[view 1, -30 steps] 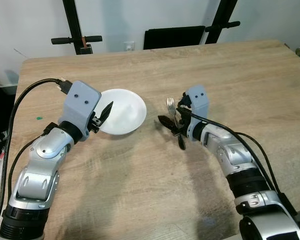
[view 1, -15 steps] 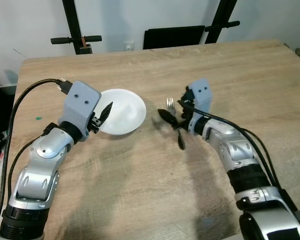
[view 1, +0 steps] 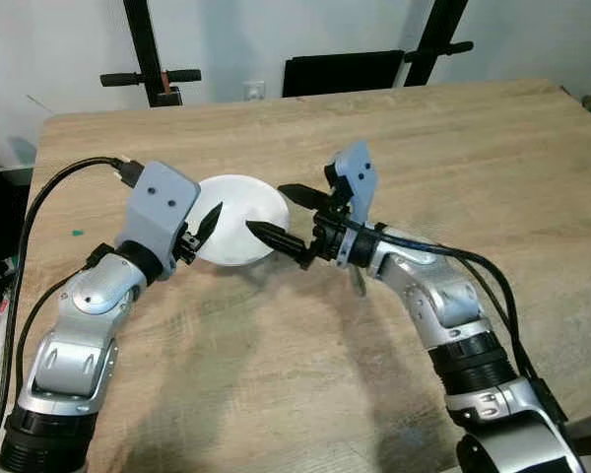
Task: Setting the table
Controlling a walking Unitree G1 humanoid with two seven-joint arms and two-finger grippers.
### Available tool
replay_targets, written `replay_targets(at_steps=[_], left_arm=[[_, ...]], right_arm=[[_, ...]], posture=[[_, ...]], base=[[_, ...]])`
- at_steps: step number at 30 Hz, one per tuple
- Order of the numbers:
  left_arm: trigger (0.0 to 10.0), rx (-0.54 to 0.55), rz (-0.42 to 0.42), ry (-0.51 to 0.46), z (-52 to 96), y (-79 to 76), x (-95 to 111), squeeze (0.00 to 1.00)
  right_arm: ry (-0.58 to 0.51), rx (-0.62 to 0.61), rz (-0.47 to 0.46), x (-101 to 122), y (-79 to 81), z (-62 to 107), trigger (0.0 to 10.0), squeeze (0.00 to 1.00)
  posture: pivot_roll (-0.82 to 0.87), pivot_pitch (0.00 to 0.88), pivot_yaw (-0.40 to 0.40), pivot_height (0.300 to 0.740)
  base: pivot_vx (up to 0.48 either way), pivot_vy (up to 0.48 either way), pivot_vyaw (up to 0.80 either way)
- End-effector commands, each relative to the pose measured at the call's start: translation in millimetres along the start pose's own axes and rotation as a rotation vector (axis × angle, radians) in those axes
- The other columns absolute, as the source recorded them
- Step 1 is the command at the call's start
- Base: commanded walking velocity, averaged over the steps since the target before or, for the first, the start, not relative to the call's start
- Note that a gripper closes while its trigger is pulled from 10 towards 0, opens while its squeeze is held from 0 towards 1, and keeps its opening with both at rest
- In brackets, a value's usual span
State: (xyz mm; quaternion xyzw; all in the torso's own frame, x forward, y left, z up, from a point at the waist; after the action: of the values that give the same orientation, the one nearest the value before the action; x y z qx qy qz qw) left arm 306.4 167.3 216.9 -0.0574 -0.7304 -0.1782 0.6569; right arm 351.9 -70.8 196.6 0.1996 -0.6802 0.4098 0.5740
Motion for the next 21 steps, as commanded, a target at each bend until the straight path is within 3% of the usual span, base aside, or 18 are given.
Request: replay_targets(at_steps=[1, 5, 9, 10, 14, 21], left_arm=[[10.0, -0.004, -0.002, 0.002, 1.5, -3.3, -0.3, 0.0], [10.0, -0.006, -0.002, 0.004, 1.7, -3.6, -0.6, 0.0], [10.0, -0.005, -0.004, 0.005, 1.9, -2.9, -0.6, 0.0], [10.0, -0.004, -0.004, 0.007, 2.2, -2.4, -0.7, 0.0], [10.0, -0.005, -0.005, 0.01, 2.6, -2.2, -1.4, 0.0], [10.0, -0.011, -0.004, 0.011, 2.0, -3.1, -1.3, 0.0]], right_arm=[[0.04, -0.106, 0.042, -6.9, -14.1, 5.4, 10.0, 0.0], [0.076, -0.191, 0.035, -9.8, -28.6, 14.6, 10.0, 0.0], [0.104, -0.2, -0.002, -16.8, -30.8, 24.8, 10.0, 0.0], [0.121, -0.205, -0.048, -23.4, -29.7, 32.6, 10.0, 0.0], [0.134, -0.2, -0.088, -31.3, -24.9, 40.7, 10.0, 0.0], [0.19, -0.185, -0.097, -49.2, -13.8, 48.5, 10.0, 0.0]], posture=[[-0.1, 0.105, -0.012, 0.74], [-0.1, 0.107, -0.011, 0.74], [-0.1, 0.106, -0.009, 0.74], [-0.1, 0.109, -0.006, 0.74], [-0.1, 0.112, -0.003, 0.74], [-0.1, 0.112, 0.0, 0.74]], base=[[0.0, 0.0, 0.0], [0.0, 0.0, 0.0], [0.0, 0.0, 0.0], [0.0, 0.0, 0.0], [0.0, 0.0, 0.0], [0.0, 0.0, 0.0]])
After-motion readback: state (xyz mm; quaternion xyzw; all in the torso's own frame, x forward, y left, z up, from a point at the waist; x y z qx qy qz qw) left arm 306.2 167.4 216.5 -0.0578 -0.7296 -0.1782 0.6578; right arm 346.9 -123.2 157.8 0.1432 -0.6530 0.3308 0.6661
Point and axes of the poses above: a point about 5 cm out from each wrist's last joint towards the gripper, its own z axis pointing back from the gripper into the wrist, its own x axis along the axis of the wrist's last joint, y = z × x, the point moved 1 cm from there along -z, pointing out of the wrist towards the gripper, and after that the axes turned 13 degrees about z, right-handed, at the moved point
